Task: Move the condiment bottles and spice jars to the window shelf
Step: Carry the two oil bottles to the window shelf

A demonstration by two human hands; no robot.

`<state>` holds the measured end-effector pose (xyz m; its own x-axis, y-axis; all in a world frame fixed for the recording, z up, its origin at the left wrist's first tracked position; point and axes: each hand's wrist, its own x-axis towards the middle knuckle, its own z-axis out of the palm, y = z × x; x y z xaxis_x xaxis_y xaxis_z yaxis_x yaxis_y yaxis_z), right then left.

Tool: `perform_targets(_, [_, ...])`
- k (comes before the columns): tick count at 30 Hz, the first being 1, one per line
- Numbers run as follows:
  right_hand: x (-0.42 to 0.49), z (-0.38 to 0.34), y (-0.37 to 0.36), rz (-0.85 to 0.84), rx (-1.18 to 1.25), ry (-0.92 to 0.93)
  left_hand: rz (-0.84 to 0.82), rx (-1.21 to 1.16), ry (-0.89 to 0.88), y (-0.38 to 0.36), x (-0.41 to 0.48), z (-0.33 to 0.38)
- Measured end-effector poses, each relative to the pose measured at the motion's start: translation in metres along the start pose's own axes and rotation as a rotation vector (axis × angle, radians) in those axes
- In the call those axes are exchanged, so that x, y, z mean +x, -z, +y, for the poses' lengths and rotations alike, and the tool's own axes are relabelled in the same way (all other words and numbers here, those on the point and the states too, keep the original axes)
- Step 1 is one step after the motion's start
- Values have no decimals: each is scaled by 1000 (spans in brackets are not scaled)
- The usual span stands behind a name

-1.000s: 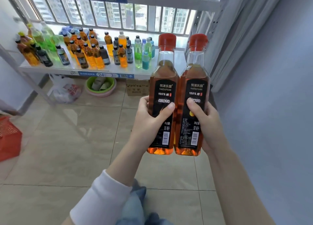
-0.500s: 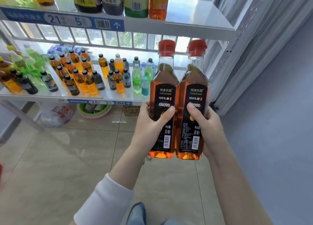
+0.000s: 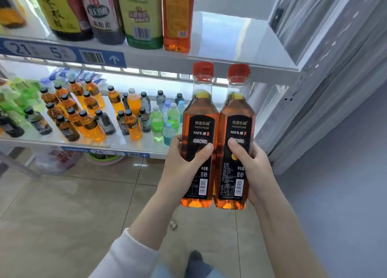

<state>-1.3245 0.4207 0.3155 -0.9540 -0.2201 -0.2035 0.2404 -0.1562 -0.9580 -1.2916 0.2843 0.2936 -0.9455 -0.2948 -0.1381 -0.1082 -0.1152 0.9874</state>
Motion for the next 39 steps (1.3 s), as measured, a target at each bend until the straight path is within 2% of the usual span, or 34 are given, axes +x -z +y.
perform_targets(5, [45,-22,-2,-39,-6,7,49,3,-58,-6,40,18])
perform_targets(13, [101,-49,-9,-36,-24,64,16,24,-169,-5,98,48])
perform_targets(17, [139,-72,-9,-69,-21,104,77,-46,-206,-9,124,62])
perform_targets(31, [319,-172,-10,-190,-152,350,256,-74,-342,-59,217,105])
perform_targets(39, [393,-173,-37,-281,-254,403,327,-62,-359,-63,232,110])
